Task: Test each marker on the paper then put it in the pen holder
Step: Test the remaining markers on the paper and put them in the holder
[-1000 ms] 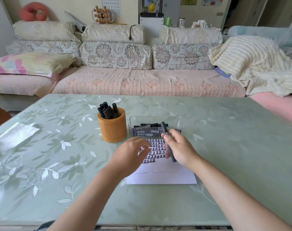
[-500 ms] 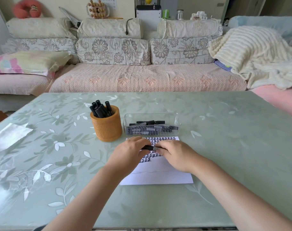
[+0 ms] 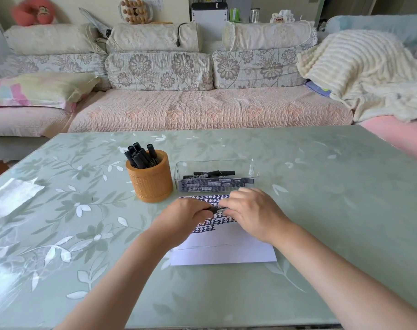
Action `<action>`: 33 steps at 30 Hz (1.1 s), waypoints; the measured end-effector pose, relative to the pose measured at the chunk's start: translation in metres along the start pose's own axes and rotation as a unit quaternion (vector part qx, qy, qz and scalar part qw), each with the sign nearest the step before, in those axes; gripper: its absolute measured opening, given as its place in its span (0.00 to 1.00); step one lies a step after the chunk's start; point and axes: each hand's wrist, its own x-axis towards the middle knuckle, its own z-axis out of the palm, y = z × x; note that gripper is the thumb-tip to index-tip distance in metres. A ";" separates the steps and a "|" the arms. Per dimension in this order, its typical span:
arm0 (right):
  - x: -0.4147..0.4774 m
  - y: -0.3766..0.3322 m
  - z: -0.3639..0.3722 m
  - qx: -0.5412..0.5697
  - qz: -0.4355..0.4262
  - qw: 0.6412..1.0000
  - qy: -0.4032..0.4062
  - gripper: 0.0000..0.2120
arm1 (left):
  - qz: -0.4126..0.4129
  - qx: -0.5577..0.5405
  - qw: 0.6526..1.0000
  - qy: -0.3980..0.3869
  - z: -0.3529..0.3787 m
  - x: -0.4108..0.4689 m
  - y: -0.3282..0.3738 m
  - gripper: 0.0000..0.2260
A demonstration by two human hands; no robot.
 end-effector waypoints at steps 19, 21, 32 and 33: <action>0.005 -0.007 0.000 0.070 0.073 0.992 -0.081 0.15 | 0.049 -0.009 0.998 0.031 -0.010 -0.009 -0.022 0.03; 0.004 -0.003 -0.003 0.129 0.124 0.977 -0.114 0.18 | 0.053 0.007 0.995 0.079 -0.016 -0.013 -0.032 0.05; -0.003 0.003 0.011 0.174 0.173 0.965 -0.097 0.18 | -0.113 0.087 0.980 0.139 -0.007 -0.028 -0.069 0.06; -0.003 0.002 0.011 0.191 0.177 0.961 -0.095 0.20 | -0.114 0.088 0.979 0.144 -0.006 -0.027 -0.069 0.05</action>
